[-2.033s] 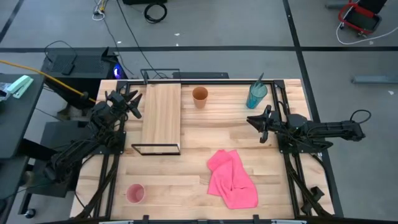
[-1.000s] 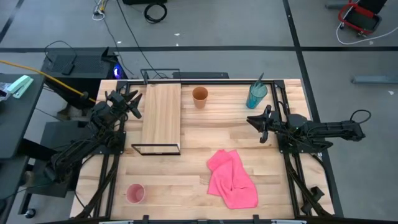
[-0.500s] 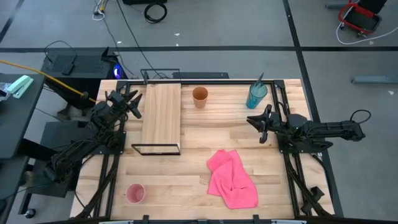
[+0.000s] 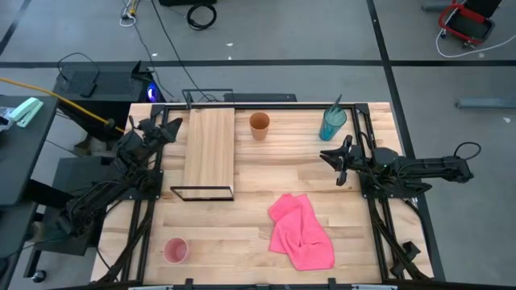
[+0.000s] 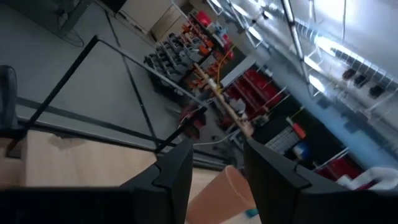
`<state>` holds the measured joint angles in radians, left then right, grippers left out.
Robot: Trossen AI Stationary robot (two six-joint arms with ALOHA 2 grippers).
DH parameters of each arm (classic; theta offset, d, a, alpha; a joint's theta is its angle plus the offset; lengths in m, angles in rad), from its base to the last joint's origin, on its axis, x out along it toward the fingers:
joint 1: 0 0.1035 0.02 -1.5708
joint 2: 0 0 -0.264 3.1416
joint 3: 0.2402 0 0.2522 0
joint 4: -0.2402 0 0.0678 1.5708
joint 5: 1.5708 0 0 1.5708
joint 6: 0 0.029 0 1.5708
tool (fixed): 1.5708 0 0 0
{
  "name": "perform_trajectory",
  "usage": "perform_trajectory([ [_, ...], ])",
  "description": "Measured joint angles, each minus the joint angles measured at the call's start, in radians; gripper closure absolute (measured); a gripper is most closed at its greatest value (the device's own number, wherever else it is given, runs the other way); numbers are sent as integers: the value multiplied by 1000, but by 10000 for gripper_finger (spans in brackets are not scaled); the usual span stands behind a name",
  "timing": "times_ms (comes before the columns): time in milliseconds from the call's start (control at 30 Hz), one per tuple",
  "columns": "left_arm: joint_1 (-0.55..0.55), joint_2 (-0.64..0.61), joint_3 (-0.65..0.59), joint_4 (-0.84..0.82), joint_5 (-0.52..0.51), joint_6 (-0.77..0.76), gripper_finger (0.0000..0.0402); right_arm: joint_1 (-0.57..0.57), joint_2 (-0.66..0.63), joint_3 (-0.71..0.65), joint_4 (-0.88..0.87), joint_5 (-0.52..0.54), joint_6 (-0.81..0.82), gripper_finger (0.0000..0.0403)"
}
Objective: Stack small to large cups/mugs on shelf
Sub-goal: Put the pink cup on the shelf
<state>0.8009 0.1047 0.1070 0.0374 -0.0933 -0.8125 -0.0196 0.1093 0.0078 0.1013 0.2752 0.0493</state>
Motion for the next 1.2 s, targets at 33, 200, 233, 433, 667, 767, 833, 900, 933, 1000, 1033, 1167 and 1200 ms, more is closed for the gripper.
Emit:
perform_trajectory([
  [33, 0, 0, 0, 6, 0, -8, 249, 0, 0, 0, 0, 0, 0, 330],
  [200, 0, 0, 1, 5, 0, -15, 252, 0, 0, 0, 0, 0, 0, 330],
  [233, 0, 0, 1, 5, 0, -15, 253, 0, 0, 0, 0, 0, 0, 330],
  [433, 0, 0, 1, 7, 0, -15, 256, 0, 0, 0, 0, 0, 3, 330],
  [667, 0, 0, 0, 463, 0, 30, 256, 0, 0, 0, 0, 0, 3, 330],
  [767, 0, 0, 1, 735, 0, 91, 261, 0, 0, 0, 0, 0, 3, 330],
  [833, 0, 0, 1, 871, 0, 87, 264, 0, 0, 0, 0, 0, 3, 330],
  [900, 0, 0, 1, 971, 4, 72, 266, 0, 0, 0, 0, 0, 3, 330],
  [933, 0, 0, 1, 1001, 5, 67, 267, 0, 0, 0, 0, 0, 3, 330],
  [1000, 0, 0, 6, 1018, 13, 60, 267, 0, 0, 0, 0, 0, 3, 330],
  [1033, 0, 0, 18, 1003, 38, 60, 267, 0, 0, 0, 0, 0, 2, 330],
  [1167, 0, 4, 153, 794, 205, 77, 272, 0, 0, 0, 0, 0, 2, 330],
  [1200, -1, 10, 202, 704, 243, 94, 274, 0, 0, 0, 0, 0, 2, 330],
])
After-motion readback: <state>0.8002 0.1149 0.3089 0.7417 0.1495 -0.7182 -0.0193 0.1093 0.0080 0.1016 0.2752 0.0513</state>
